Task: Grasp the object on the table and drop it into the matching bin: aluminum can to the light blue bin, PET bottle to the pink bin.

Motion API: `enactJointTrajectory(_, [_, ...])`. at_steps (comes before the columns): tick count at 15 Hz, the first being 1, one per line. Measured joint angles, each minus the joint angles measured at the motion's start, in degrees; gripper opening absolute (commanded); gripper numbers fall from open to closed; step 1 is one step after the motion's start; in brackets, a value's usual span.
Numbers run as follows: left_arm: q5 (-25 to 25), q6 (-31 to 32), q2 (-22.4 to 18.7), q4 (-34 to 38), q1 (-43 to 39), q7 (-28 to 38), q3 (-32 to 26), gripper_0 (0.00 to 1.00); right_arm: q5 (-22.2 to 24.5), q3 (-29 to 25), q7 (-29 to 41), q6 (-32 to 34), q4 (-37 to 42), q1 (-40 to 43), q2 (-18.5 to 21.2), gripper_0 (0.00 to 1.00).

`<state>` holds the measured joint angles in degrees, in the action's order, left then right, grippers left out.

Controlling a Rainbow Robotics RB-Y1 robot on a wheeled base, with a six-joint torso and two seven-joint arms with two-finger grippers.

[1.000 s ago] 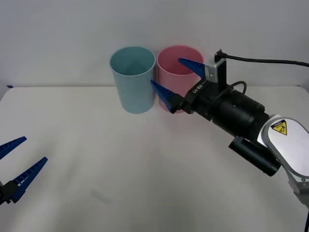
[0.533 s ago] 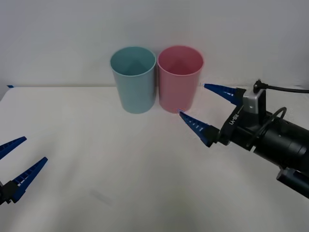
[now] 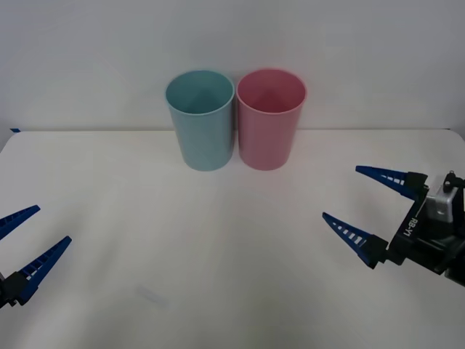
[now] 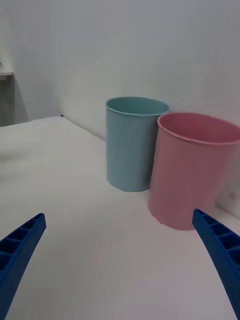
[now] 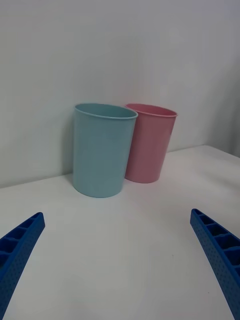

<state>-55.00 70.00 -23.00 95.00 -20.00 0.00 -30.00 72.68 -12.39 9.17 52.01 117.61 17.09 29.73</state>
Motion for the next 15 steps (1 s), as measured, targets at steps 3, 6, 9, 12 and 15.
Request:
enactJointTrajectory(3, [0.00, 0.00, 0.00, 0.00, 0.00, 0.00, 0.00, 1.00, -0.08, -6.97, 1.31, 7.53, -0.07, 3.67, -4.00, 1.00])
enactJointTrajectory(6, [0.00, 0.00, 0.00, 0.00, 0.00, 0.00, 0.00, 1.00, -1.79, -9.67, 2.43, 9.52, -0.08, 7.62, -5.16, 1.00])
enactJointTrajectory(9, [0.00, 0.00, 0.00, 0.00, 0.00, 0.00, 0.00, 1.00, -3.94, -10.86, 3.00, 9.61, -0.08, 10.43, -5.13, 1.00])
enactJointTrajectory(12, [0.00, 0.00, 0.00, 0.00, 0.00, 0.00, 0.00, 1.00, -4.39, -11.69, 3.45, 9.62, -0.08, 11.68, -5.13, 1.00])
enactJointTrajectory(15, [0.00, 0.00, 0.00, 0.00, 0.00, 0.00, 0.00, 1.00, -4.35, -11.78, 3.56, 9.64, -0.09, 12.23, -5.13, 1.00])
